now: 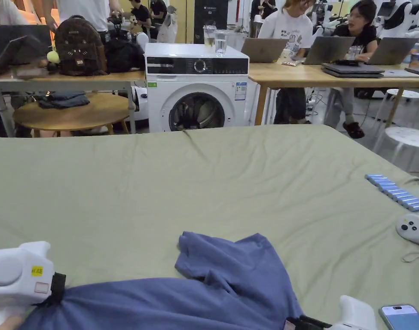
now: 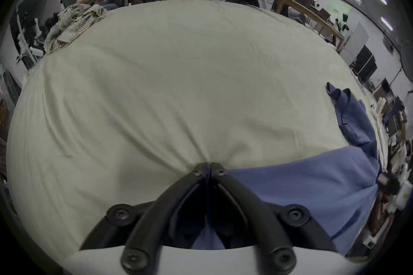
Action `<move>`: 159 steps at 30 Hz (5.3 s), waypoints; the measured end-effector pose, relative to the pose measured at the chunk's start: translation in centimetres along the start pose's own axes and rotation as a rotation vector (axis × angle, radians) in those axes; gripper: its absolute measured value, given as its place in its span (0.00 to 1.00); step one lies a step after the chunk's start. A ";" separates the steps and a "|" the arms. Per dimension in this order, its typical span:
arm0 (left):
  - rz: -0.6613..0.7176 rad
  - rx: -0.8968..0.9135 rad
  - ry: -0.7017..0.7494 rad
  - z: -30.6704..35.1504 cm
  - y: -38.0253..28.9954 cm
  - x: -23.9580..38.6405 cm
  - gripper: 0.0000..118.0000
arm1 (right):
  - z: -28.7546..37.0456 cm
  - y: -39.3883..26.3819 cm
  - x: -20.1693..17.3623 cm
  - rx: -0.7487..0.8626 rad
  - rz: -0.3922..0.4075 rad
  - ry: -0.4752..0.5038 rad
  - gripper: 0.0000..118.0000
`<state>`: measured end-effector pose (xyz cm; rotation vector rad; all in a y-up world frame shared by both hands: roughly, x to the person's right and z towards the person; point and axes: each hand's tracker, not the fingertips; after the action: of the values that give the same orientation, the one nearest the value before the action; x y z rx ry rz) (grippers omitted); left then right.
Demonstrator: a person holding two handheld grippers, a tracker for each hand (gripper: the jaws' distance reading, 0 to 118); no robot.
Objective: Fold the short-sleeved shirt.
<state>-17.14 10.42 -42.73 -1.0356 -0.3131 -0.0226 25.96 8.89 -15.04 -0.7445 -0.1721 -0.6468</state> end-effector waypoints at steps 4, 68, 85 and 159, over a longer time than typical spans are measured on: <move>0.010 0.005 -0.008 1.0 0.1 0.0 0.00 | -0.7 -0.2 0.5 0.011 -0.048 0.023 0.03; 0.101 0.501 -0.076 21.3 -17.1 -3.6 0.00 | 4.5 3.0 -7.6 0.208 0.425 -0.045 0.03; 0.111 0.284 0.048 18.6 -23.8 -7.3 0.58 | 7.4 -6.7 -3.4 0.101 0.569 -0.123 0.38; 0.183 0.071 -0.019 12.8 -23.9 -5.9 0.01 | -11.5 15.8 -4.9 -0.328 0.518 -0.045 0.05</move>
<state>-29.82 8.19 -18.14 -0.9914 -0.2342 0.1619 30.69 12.20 -34.35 -1.0715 0.0902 -0.1625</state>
